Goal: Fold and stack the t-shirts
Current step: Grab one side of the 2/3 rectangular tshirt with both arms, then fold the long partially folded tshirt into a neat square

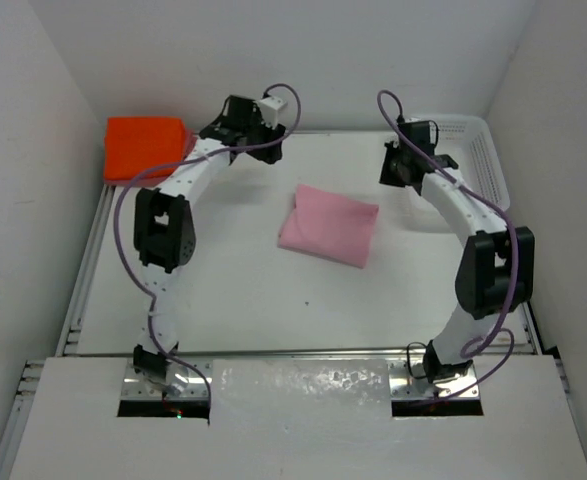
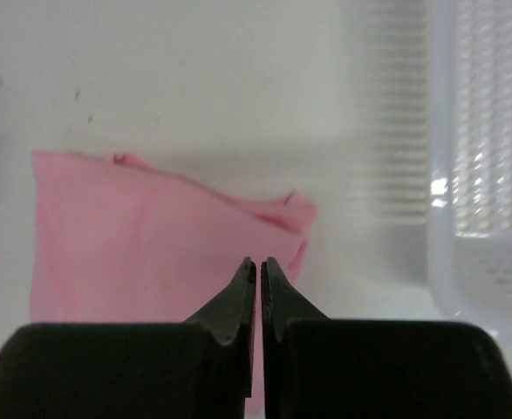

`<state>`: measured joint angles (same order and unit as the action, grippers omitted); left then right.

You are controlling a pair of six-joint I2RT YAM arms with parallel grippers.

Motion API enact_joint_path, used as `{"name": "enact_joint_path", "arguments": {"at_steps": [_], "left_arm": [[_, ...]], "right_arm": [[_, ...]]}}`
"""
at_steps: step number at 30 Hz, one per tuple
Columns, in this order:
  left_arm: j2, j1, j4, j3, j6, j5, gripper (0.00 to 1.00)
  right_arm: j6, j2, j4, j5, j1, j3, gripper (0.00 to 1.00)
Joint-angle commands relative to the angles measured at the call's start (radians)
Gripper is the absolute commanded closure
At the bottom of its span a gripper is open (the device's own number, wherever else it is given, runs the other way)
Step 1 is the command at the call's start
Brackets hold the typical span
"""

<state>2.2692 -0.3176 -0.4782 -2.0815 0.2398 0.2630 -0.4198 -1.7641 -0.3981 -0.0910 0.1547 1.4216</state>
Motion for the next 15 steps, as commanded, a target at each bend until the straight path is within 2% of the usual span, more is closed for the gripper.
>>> {"name": "enact_joint_path", "arguments": {"at_steps": [1,3,6,15], "left_arm": [[-0.146,-0.035,-0.048,0.133,-0.04,0.292,0.55],[-0.146,-0.073,-0.034,0.19,-0.037,0.335,0.58],[-0.108,-0.115,-0.011,0.224,-0.005,0.308,0.61],[0.099,-0.086,0.067,0.123,-0.129,0.115,0.61]], "right_arm": [[-0.029,0.022,-0.012,0.143,0.025,-0.128,1.0],[-0.074,-0.009,0.044,0.177,0.025,-0.176,1.0],[-0.103,-0.075,0.085,0.165,0.023,-0.201,1.0],[-0.065,-0.282,0.033,0.007,0.02,0.023,1.0]]}}
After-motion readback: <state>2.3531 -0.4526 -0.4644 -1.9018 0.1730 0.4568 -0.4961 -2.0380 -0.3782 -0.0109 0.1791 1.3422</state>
